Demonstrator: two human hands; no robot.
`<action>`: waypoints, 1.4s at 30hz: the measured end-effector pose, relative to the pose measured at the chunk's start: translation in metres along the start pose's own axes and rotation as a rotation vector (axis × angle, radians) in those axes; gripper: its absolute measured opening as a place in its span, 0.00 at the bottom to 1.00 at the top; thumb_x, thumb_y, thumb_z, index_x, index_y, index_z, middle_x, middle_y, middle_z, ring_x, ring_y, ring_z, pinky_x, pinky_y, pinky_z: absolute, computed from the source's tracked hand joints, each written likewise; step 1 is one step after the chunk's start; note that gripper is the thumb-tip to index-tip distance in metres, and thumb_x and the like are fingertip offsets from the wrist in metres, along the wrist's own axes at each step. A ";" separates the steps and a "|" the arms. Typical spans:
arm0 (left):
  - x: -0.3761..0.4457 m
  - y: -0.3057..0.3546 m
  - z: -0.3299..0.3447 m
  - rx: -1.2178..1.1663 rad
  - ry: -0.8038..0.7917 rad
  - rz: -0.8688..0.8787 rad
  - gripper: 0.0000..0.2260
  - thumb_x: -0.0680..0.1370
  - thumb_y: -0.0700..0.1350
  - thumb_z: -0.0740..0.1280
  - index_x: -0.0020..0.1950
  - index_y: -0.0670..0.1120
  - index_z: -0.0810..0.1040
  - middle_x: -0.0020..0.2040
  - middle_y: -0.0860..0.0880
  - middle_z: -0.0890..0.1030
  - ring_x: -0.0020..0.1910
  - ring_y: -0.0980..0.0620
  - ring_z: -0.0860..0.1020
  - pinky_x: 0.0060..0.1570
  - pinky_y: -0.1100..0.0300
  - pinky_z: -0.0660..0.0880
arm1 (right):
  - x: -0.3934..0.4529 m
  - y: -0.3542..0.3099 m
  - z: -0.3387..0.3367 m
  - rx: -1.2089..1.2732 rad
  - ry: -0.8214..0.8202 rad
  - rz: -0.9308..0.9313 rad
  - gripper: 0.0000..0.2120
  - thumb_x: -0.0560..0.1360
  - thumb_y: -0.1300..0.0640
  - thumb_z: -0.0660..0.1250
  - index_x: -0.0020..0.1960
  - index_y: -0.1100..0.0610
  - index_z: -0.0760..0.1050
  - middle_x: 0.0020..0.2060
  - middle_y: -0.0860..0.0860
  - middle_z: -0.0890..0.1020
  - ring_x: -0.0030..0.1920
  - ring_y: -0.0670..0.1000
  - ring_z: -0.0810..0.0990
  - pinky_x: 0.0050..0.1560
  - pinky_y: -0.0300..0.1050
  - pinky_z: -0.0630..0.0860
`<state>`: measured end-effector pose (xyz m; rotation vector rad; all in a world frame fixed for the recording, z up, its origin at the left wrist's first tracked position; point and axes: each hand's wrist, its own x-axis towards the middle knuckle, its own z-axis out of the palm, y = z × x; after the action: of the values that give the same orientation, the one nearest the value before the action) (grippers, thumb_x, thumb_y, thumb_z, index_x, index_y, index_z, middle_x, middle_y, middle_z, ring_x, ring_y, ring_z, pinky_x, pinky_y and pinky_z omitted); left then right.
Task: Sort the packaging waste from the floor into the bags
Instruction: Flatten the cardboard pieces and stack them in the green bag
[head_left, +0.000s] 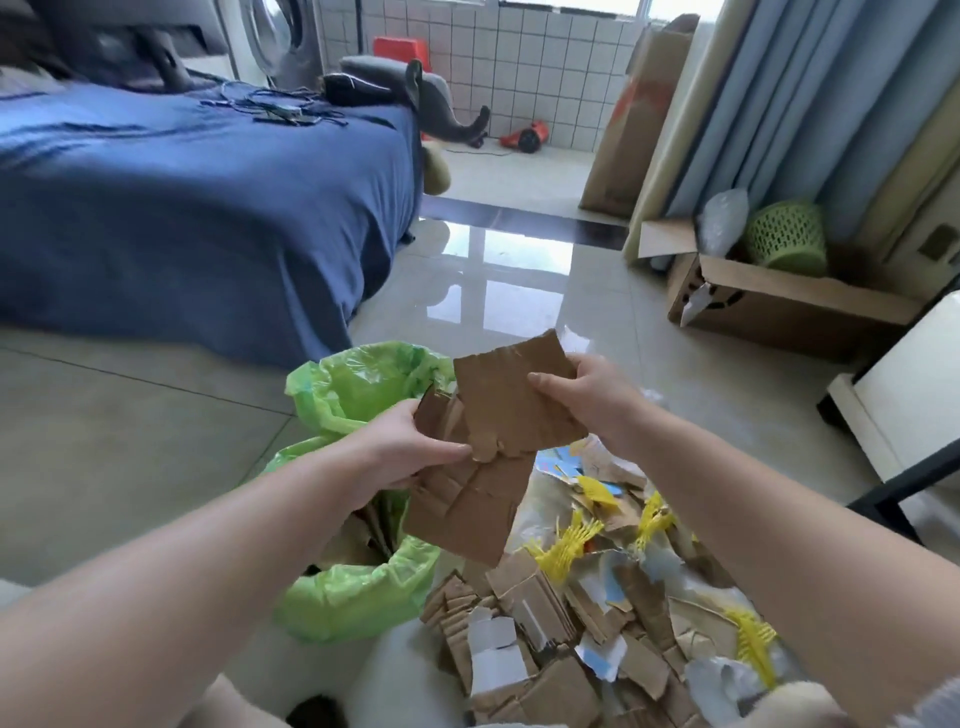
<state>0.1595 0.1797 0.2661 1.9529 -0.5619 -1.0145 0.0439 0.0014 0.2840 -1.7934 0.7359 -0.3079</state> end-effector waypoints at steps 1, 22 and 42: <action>-0.003 -0.004 -0.012 -0.029 0.008 -0.009 0.22 0.66 0.54 0.76 0.57 0.53 0.75 0.51 0.52 0.82 0.48 0.55 0.80 0.47 0.60 0.77 | 0.002 -0.006 0.012 0.019 -0.016 -0.002 0.02 0.75 0.59 0.66 0.45 0.54 0.78 0.44 0.57 0.83 0.44 0.57 0.82 0.51 0.58 0.79; 0.005 -0.100 -0.105 0.341 0.578 0.064 0.17 0.70 0.50 0.71 0.55 0.54 0.70 0.49 0.53 0.77 0.49 0.47 0.75 0.46 0.52 0.73 | 0.035 0.021 0.169 0.292 -0.014 0.208 0.22 0.71 0.50 0.71 0.63 0.52 0.71 0.58 0.50 0.77 0.56 0.49 0.76 0.53 0.47 0.73; 0.078 -0.191 -0.063 1.216 0.400 0.539 0.15 0.73 0.40 0.62 0.59 0.49 0.66 0.54 0.44 0.80 0.48 0.40 0.81 0.47 0.48 0.73 | 0.057 0.113 0.114 -0.179 -0.063 0.187 0.15 0.73 0.55 0.69 0.60 0.54 0.75 0.54 0.53 0.81 0.52 0.49 0.79 0.54 0.48 0.77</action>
<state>0.2572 0.2593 0.0913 2.6353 -1.5902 0.1939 0.1127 0.0322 0.1315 -1.8763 0.9028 -0.0621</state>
